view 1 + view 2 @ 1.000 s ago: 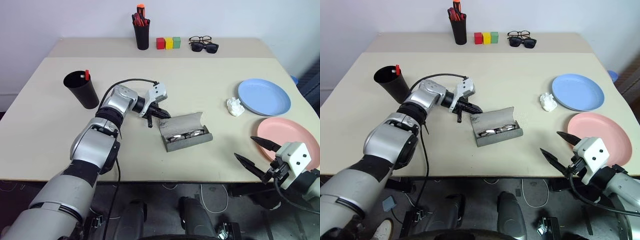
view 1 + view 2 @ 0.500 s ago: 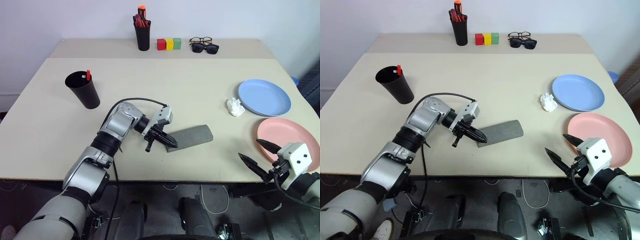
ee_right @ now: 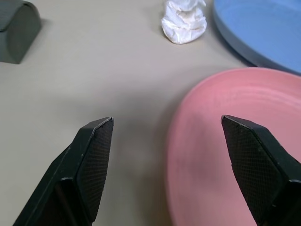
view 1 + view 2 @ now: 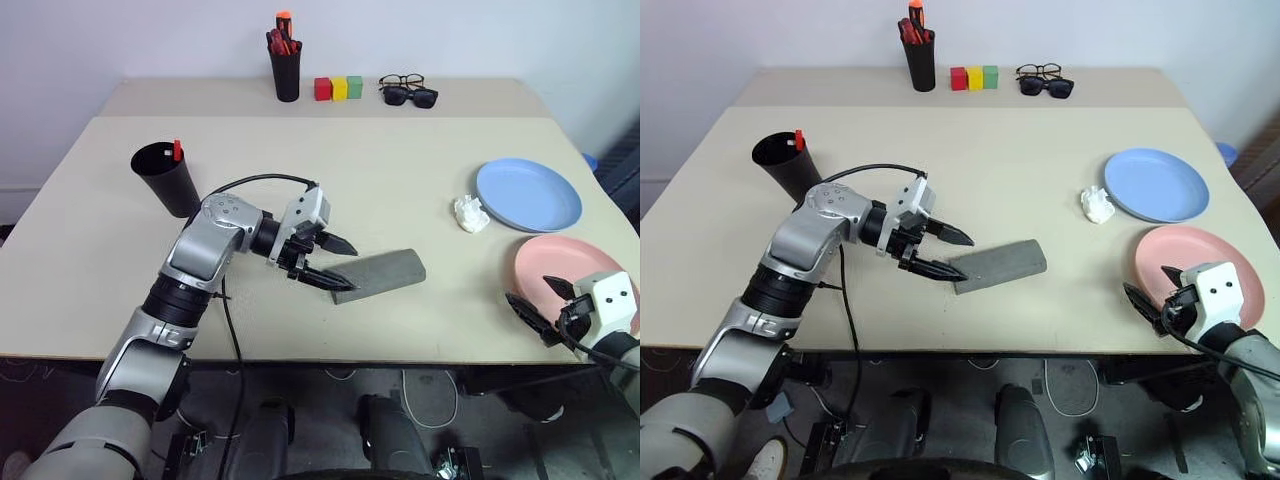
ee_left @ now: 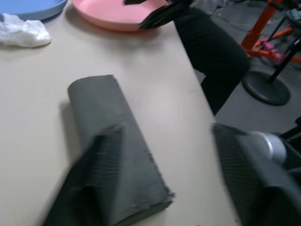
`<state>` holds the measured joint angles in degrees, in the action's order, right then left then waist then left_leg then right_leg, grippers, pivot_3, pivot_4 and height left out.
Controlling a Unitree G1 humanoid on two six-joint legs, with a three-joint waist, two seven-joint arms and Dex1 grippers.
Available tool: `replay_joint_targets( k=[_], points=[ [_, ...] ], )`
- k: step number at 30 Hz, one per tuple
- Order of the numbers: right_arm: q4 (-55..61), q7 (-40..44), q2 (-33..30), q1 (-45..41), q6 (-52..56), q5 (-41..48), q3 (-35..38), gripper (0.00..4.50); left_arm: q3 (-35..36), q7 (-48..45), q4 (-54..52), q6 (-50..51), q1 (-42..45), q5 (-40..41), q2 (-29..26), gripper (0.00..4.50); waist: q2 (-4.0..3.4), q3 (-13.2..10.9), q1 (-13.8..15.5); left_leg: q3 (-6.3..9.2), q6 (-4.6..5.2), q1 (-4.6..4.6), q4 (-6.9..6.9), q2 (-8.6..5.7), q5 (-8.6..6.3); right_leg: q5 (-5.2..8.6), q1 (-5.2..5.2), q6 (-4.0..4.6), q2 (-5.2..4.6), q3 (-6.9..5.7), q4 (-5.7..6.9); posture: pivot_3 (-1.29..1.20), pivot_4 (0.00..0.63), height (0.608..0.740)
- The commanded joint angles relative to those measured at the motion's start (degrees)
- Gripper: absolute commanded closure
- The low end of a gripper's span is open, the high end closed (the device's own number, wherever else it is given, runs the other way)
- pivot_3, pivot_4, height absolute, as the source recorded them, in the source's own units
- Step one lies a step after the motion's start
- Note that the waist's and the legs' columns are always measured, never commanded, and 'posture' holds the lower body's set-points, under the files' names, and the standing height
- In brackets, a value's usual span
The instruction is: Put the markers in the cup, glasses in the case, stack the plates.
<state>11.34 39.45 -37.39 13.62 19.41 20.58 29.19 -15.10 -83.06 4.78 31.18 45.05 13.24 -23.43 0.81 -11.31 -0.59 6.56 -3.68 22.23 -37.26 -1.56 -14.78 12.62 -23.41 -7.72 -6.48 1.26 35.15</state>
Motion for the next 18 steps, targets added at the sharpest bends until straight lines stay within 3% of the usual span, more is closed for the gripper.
replay_joint_targets(
  k=[1, 8, 11, 16, 17, 18],
  points=[
    [-2.3, 0.5, -1.5, -2.0, -0.3, -0.1, -0.6, 0.77, -0.1, 3.9, -3.5, -1.2, 0.6, 0.1, 0.2, 0.02, 0.00, 0.0, -0.1, 0.00, 0.00, -0.01, -0.01, 0.00, 0.00, 0.00, 0.02, 0.00, 0.00, 0.01, -0.01, 0.00, 0.150, 0.740],
    [-9.8, 1.7, -2.7, -7.4, 0.5, -0.8, -4.3, 0.77, 1.0, 8.5, -7.7, 3.2, 2.1, 2.7, 0.5, 0.02, -0.01, 0.0, -0.4, -0.01, 0.00, -0.02, 0.03, 0.00, 0.00, -0.01, 0.01, -0.02, 0.00, 0.01, -0.01, 0.00, 0.150, 0.740],
    [-14.5, 1.6, -3.4, -10.2, 0.6, -1.7, -5.5, 1.69, 1.5, 10.5, -9.4, 4.0, 2.2, 3.5, 0.3, 0.00, -0.01, 0.0, -0.3, 0.00, 0.00, -0.03, 0.02, 0.00, 0.00, -0.01, 0.01, -0.02, 0.00, 0.01, -0.01, 0.00, 0.150, 0.740],
    [-17.6, 2.2, -4.2, -12.3, 0.5, -2.4, -6.6, 4.20, 1.7, 13.0, -10.3, 4.2, 1.7, 4.0, -0.7, 0.00, 0.02, 0.0, -0.5, -0.01, 0.00, -0.06, 0.01, 0.00, 0.00, -0.02, 0.05, -0.03, 0.00, 0.01, -0.01, 0.00, 0.150, 0.740],
    [-17.6, 1.9, -4.5, -12.6, 0.4, -2.8, -6.8, 4.48, 1.8, 13.4, -10.3, 4.2, 1.6, 4.1, -0.9, 0.00, 0.02, 0.0, -0.4, -0.01, 0.00, -0.11, 0.00, 0.00, 0.00, 0.00, 0.11, -0.07, 0.01, 0.01, -0.02, 0.00, 0.150, 0.740],
    [-17.6, 1.7, -4.8, -12.8, 0.1, -3.3, -7.0, 4.48, 1.8, 13.7, -10.4, 4.2, 1.4, 4.2, -1.0, 0.00, 0.02, 0.0, -0.4, -0.02, 0.00, -0.12, -0.04, 0.00, 0.00, 0.05, 0.13, -0.15, 0.01, 0.01, -0.02, 0.00, 0.150, 0.740]
  ],
)
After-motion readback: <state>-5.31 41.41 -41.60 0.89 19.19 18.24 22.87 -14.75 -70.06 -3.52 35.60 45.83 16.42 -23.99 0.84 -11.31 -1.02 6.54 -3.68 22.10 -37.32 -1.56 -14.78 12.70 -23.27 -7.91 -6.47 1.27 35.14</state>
